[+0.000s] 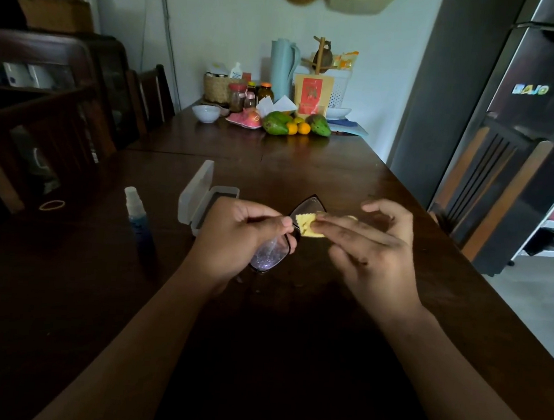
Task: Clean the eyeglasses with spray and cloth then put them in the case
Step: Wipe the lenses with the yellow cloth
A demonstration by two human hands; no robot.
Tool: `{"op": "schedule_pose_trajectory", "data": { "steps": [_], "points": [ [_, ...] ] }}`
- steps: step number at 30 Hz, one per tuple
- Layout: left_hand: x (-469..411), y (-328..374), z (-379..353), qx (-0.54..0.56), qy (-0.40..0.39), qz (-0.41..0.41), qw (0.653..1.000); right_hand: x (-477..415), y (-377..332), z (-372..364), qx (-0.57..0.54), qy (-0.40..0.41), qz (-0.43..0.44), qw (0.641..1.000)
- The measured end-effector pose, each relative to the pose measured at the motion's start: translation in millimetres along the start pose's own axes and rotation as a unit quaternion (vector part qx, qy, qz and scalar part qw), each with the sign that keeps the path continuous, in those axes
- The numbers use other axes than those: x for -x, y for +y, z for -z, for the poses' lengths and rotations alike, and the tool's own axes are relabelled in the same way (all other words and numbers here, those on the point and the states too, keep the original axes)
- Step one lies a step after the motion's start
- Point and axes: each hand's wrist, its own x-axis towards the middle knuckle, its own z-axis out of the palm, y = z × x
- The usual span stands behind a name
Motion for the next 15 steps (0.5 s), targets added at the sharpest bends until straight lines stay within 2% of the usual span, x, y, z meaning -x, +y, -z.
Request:
{"op": "schedule_pose_trajectory", "data": {
  "steps": [3,8,13,15],
  "points": [
    [0.3,-0.6,2.0,-0.011,0.006,-0.002,1.0,1.4,-3.3,-1.5,-0.003,-0.012,0.026,1.0],
    [1.1,-0.7,-0.5,0.002,-0.008,0.009,1.0,0.3,5.4,-2.4,0.02,-0.007,-0.037,0.999],
    [2.0,0.6,1.7,-0.007,-0.014,0.015,1.0,-0.6,-4.9,-12.8,0.004,-0.004,0.006,1.0],
    [2.8,0.8,1.7,-0.009,-0.007,0.015,1.0,-1.4,-2.2,-12.7,0.007,0.009,-0.006,1.0]
  ]
}}
